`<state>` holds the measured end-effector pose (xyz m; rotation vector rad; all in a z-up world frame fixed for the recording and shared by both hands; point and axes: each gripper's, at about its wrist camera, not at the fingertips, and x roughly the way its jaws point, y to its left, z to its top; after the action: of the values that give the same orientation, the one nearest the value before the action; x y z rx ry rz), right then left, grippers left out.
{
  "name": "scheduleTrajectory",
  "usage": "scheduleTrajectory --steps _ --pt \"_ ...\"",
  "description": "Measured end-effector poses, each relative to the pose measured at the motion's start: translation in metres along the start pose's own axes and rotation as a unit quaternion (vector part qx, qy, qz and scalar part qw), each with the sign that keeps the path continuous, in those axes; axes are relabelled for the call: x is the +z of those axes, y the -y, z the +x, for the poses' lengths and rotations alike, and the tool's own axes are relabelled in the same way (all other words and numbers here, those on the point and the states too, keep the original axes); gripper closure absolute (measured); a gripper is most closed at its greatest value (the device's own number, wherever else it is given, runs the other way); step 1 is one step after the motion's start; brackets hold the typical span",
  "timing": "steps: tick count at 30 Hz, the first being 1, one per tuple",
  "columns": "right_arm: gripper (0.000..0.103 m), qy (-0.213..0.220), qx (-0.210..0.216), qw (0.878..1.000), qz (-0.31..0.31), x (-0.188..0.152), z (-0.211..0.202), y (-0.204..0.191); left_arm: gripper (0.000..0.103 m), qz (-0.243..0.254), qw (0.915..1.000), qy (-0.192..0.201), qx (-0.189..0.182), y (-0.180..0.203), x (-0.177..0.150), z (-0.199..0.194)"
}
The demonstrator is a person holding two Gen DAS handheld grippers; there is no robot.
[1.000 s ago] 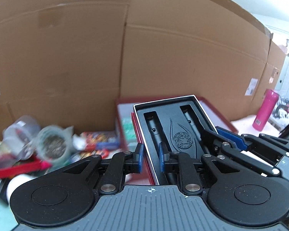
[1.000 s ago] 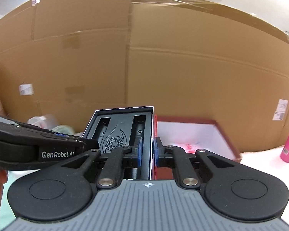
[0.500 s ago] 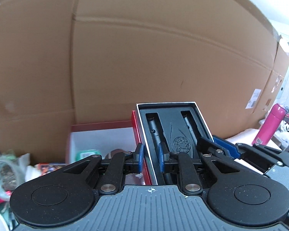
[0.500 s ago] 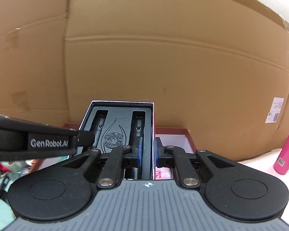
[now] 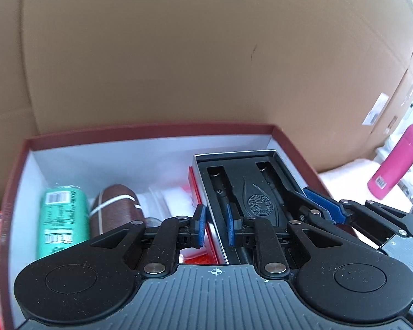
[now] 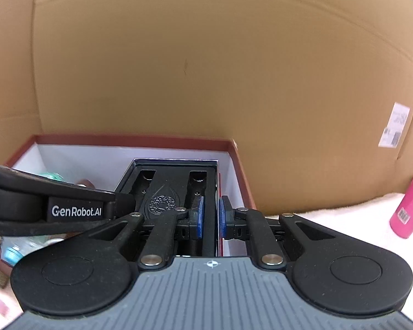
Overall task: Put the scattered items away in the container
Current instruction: 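Lower the pen case into the shoebox and open the left gripper, then move the left tool back toward the purple figure keychain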
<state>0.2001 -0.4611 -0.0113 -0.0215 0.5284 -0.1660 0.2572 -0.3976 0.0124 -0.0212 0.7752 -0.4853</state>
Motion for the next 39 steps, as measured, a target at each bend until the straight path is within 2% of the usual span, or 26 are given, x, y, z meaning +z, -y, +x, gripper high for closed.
scheduleTrajectory --steps 1,2,5,6,7,8,9,10,11,13,15,17,23,32,37,39 --pt "0.089 -0.002 -0.001 1.000 -0.002 -0.002 0.003 0.000 0.087 0.001 1.0000 -0.002 0.001 -0.004 0.001 0.005" --pt "0.089 0.000 -0.001 1.000 -0.005 -0.005 0.005 -0.001 0.077 0.002 1.0000 -0.003 0.003 -0.004 0.001 0.008" --pt "0.088 0.012 -0.002 1.000 -0.017 -0.010 0.005 -0.005 0.068 -0.004 1.0000 0.002 0.000 -0.011 -0.001 0.011" --pt "0.081 0.015 0.003 1.000 -0.020 -0.012 0.005 -0.006 0.046 -0.008 0.9999 0.007 -0.005 -0.012 0.001 0.007" --pt "0.074 0.020 0.016 1.000 -0.019 -0.014 0.004 -0.007 0.016 -0.012 0.9998 0.014 -0.012 -0.014 0.000 0.004" --pt "0.059 0.024 0.032 0.999 -0.014 -0.016 0.002 -0.007 0.008 -0.017 0.9995 0.025 -0.009 -0.016 -0.002 -0.001" --pt "0.051 0.030 0.040 0.999 -0.011 -0.018 -0.001 -0.009 0.003 -0.024 0.9986 0.046 0.009 -0.018 -0.004 -0.008" --pt "0.043 0.038 0.042 0.998 -0.013 -0.020 -0.004 -0.011 0.002 -0.027 0.9975 0.064 0.012 -0.021 -0.006 -0.013" --pt "0.028 0.049 0.040 0.998 -0.017 -0.022 -0.008 -0.015 0.002 -0.027 0.9971 0.071 0.008 -0.023 -0.008 -0.018" --pt "0.021 0.067 0.026 0.997 -0.028 -0.026 -0.015 -0.022 0.001 -0.033 0.9971 0.068 -0.001 -0.028 -0.010 -0.023" --pt "0.010 0.075 0.028 0.996 -0.034 -0.029 -0.022 -0.028 0.001 -0.044 0.9966 0.070 -0.005 -0.036 -0.013 -0.030" --pt "0.004 0.083 0.023 0.996 -0.036 -0.033 -0.030 -0.034 0.000 -0.050 0.9960 0.074 0.001 -0.037 -0.016 -0.030" --pt "0.002 0.084 0.023 0.995 -0.038 -0.042 -0.052 -0.048 0.000 -0.047 0.9950 0.084 0.027 -0.032 -0.020 -0.040" --pt "0.001 0.097 0.022 0.995 -0.027 -0.041 -0.074 -0.060 0.000 -0.020 0.9932 0.107 0.040 -0.028 -0.037 -0.080" --pt "0.000 0.107 0.016 0.994 -0.033 -0.034 -0.090 -0.041 0.000 -0.007 0.9910 0.122 0.054 -0.024 -0.046 -0.106" --pt "0.000 0.110 0.016 0.993 -0.032 -0.037 -0.097 -0.047 0.000 -0.002 0.9899 0.130 0.058 -0.024 -0.052 -0.117"
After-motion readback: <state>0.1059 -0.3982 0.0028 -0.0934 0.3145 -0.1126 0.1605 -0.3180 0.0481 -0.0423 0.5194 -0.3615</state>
